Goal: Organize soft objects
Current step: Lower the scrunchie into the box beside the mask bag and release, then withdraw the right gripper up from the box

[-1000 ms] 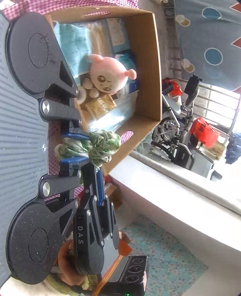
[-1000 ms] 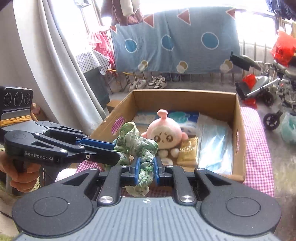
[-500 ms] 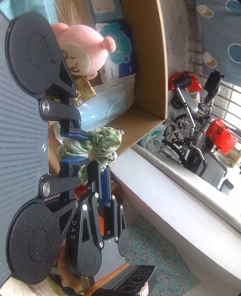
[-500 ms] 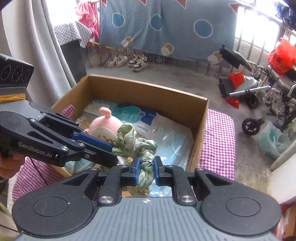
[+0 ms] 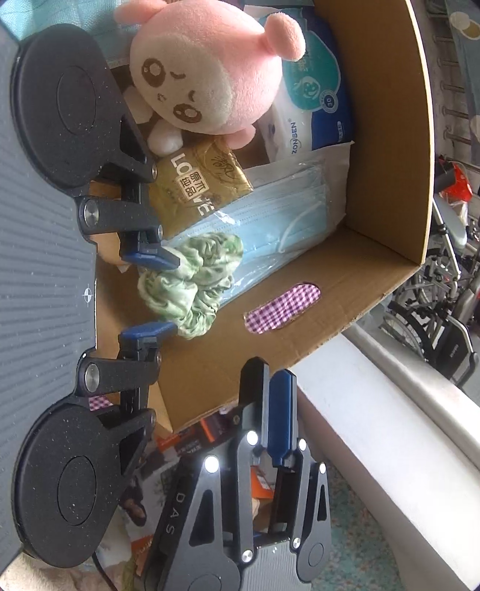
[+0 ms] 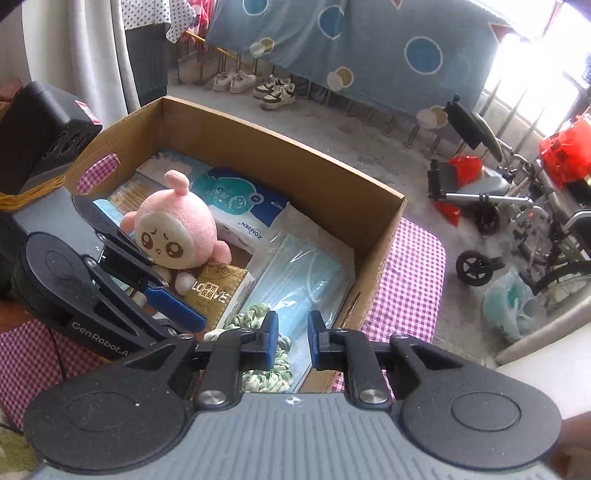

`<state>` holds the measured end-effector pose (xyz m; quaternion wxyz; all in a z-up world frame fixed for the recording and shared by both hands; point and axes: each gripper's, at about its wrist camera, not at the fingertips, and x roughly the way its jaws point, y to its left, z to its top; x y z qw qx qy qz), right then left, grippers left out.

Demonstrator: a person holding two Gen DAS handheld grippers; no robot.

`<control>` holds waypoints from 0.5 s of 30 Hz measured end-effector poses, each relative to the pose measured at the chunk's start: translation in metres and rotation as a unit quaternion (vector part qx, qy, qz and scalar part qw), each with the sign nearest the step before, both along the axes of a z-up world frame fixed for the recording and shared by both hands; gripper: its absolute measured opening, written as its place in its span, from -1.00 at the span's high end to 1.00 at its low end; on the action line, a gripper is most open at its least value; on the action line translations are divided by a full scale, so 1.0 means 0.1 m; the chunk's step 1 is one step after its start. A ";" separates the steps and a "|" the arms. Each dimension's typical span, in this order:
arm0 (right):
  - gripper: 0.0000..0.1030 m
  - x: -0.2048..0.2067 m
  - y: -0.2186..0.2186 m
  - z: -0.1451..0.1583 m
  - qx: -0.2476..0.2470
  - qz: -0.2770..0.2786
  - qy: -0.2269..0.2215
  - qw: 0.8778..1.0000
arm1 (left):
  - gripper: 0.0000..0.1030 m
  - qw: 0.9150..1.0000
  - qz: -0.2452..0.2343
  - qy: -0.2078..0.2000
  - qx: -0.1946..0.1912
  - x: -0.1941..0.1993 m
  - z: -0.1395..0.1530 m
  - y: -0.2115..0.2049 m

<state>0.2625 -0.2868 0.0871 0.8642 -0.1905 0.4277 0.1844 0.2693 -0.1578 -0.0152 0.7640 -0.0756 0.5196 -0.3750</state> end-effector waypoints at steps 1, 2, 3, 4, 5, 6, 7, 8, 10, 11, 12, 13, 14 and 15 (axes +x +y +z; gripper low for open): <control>0.63 -0.01 -0.03 0.02 0.004 -0.006 -0.002 1.000 | 0.17 1.000 0.004 -0.002 0.003 -0.01 0.01 0.02; 0.63 -0.02 -0.06 0.04 0.010 -0.013 -0.004 1.000 | 0.11 1.000 0.009 -0.008 0.004 -0.02 0.03 0.03; 0.62 -0.03 -0.08 0.07 0.016 -0.020 -0.006 1.000 | -0.03 1.000 0.011 -0.016 0.004 -0.05 0.06 0.06; 0.62 -0.06 -0.13 0.11 0.027 -0.031 -0.007 0.999 | -0.19 1.000 0.014 -0.023 0.003 -0.09 0.10 0.09; 0.59 -0.09 -0.16 0.15 0.038 -0.042 -0.008 0.998 | -0.28 0.999 0.018 -0.032 0.000 -0.13 0.15 0.13; 0.55 -0.13 -0.19 0.20 0.052 -0.051 -0.009 0.997 | -0.43 0.999 0.022 -0.045 -0.003 -0.17 0.23 0.18; 0.39 -0.18 -0.22 0.25 0.072 -0.058 -0.010 0.996 | -0.55 0.998 0.025 -0.059 -0.004 -0.22 0.30 0.22; 0.08 -0.25 -0.26 0.32 0.094 -0.064 -0.012 0.993 | -0.62 0.997 0.030 -0.074 -0.003 -0.28 0.37 0.27; -0.31 -0.41 -0.30 0.45 0.128 -0.073 -0.032 0.989 | -0.91 0.993 0.040 -0.108 0.003 -0.41 0.56 0.34; -0.32 -0.52 -0.31 0.53 0.143 -0.071 -0.048 0.986 | -0.94 0.991 0.046 -0.122 0.006 -0.49 0.63 0.39; -0.33 -0.63 -0.32 0.61 0.154 -0.071 -0.061 0.984 | -0.95 0.989 0.053 -0.139 0.009 -0.56 0.73 0.40; -0.36 -0.72 -0.33 0.68 0.165 -0.075 -0.072 0.981 | -0.99 0.986 0.060 -0.153 0.011 -0.65 0.81 0.46; -0.45 -0.82 -0.34 0.74 0.180 -0.079 -0.082 0.977 | -0.99 0.983 0.067 -0.168 0.014 -0.74 0.89 0.52; -0.52 -0.91 -0.36 0.79 0.196 -0.080 -0.089 0.973 | -0.99 0.980 0.073 -0.182 0.017 -0.84 0.96 0.58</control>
